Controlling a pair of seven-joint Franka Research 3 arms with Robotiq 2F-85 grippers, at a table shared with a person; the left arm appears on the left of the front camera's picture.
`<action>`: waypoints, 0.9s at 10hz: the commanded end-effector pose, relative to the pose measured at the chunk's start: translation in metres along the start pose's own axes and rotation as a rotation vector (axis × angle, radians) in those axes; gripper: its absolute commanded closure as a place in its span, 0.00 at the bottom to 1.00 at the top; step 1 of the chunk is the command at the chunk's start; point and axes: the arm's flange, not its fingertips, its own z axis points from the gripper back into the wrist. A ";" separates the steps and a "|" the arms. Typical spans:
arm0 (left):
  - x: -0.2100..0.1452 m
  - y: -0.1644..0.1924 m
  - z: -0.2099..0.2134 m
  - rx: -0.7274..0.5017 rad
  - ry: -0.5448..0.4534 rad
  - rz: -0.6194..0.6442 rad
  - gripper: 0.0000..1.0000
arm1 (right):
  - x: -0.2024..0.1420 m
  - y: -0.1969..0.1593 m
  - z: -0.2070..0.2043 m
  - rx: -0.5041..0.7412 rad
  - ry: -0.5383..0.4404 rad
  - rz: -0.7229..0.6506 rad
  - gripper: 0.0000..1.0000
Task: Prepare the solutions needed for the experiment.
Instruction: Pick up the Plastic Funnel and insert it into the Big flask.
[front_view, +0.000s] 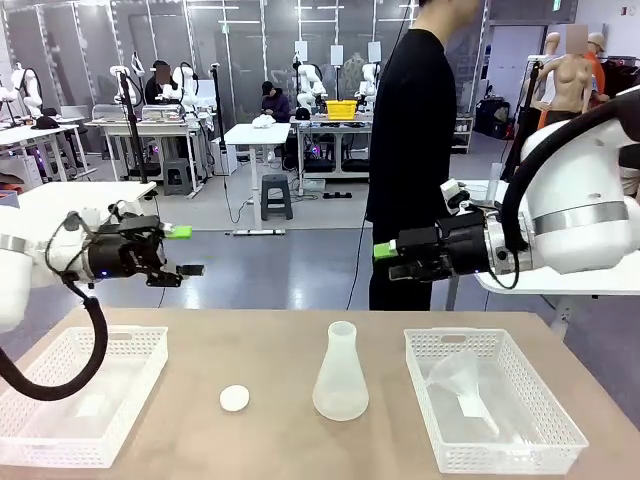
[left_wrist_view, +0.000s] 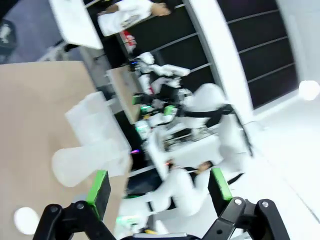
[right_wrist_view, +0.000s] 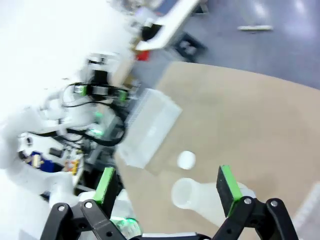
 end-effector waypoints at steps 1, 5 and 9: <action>-0.008 -0.013 0.020 -0.089 -0.027 0.095 0.00 | -0.004 -0.040 -0.004 0.144 0.003 -0.070 0.00; -0.028 -0.019 0.037 -0.067 0.096 0.214 0.00 | -0.007 -0.052 0.018 0.286 -0.037 -0.237 0.00; -0.024 -0.016 0.036 0.015 0.148 0.247 0.00 | -0.009 -0.046 0.016 0.283 -0.006 -0.196 0.00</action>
